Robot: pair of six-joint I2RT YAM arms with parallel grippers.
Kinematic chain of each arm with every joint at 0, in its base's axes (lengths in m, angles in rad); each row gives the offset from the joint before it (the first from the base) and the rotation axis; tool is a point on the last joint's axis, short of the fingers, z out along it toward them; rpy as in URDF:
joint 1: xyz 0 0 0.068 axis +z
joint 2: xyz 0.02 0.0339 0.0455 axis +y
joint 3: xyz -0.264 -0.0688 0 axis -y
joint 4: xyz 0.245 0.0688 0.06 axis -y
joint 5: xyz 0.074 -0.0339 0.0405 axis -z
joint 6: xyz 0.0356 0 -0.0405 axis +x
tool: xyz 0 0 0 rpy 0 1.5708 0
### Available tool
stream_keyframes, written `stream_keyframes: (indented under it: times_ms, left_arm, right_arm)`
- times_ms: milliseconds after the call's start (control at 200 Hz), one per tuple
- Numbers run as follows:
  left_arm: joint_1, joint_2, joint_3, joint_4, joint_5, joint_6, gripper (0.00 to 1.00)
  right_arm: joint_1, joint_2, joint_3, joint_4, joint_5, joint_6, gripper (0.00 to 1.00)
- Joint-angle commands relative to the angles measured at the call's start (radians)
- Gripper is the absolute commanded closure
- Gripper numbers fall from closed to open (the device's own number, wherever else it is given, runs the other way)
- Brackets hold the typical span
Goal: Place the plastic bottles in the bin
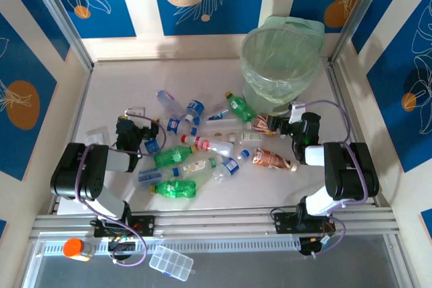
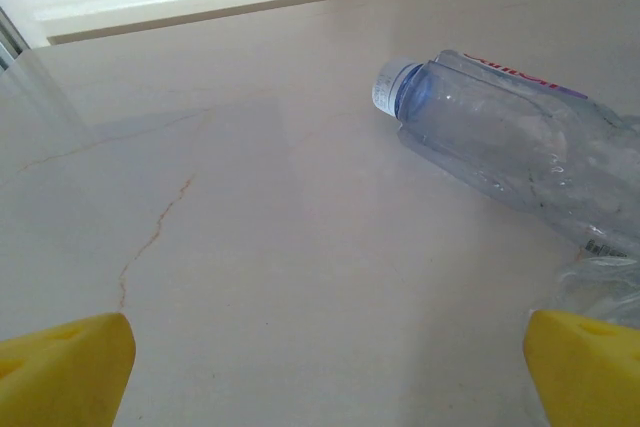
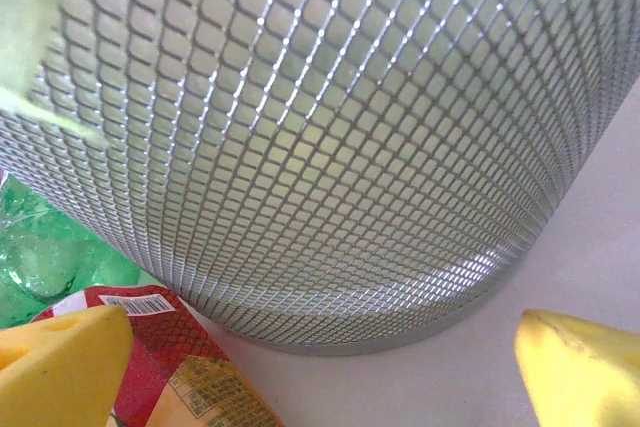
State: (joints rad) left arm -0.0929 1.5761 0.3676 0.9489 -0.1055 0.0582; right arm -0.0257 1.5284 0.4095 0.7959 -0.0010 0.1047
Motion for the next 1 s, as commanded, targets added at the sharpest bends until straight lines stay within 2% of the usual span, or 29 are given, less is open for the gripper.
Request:
stream_keyframes:
  times_ms: [0, 610, 690, 800, 995]
  left_arm:
    - [-0.019, -0.008, -0.015, 0.043, -0.026, 0.018, 0.01]
    - [-0.016, -0.010, -0.009, 0.026, -0.016, 0.014, 0.01]
    - [-0.004, -0.011, 0.000, 0.008, 0.007, 0.008, 0.01]
    - [0.037, -0.012, 0.015, -0.024, 0.093, -0.012, 0.01]
    - [0.042, -0.012, 0.014, -0.023, 0.101, -0.015, 0.01]
  right_arm:
    - [-0.003, -0.005, 0.015, 0.002, -0.017, -0.010, 0.01]
    - [-0.005, -0.005, 0.013, 0.002, -0.021, -0.008, 0.01]
    - [-0.006, -0.005, 0.014, 0.004, -0.023, -0.007, 0.01]
    - [-0.007, -0.005, 0.014, 0.003, -0.024, -0.007, 0.01]
    - [-0.008, -0.005, 0.013, 0.004, -0.025, -0.006, 0.01]
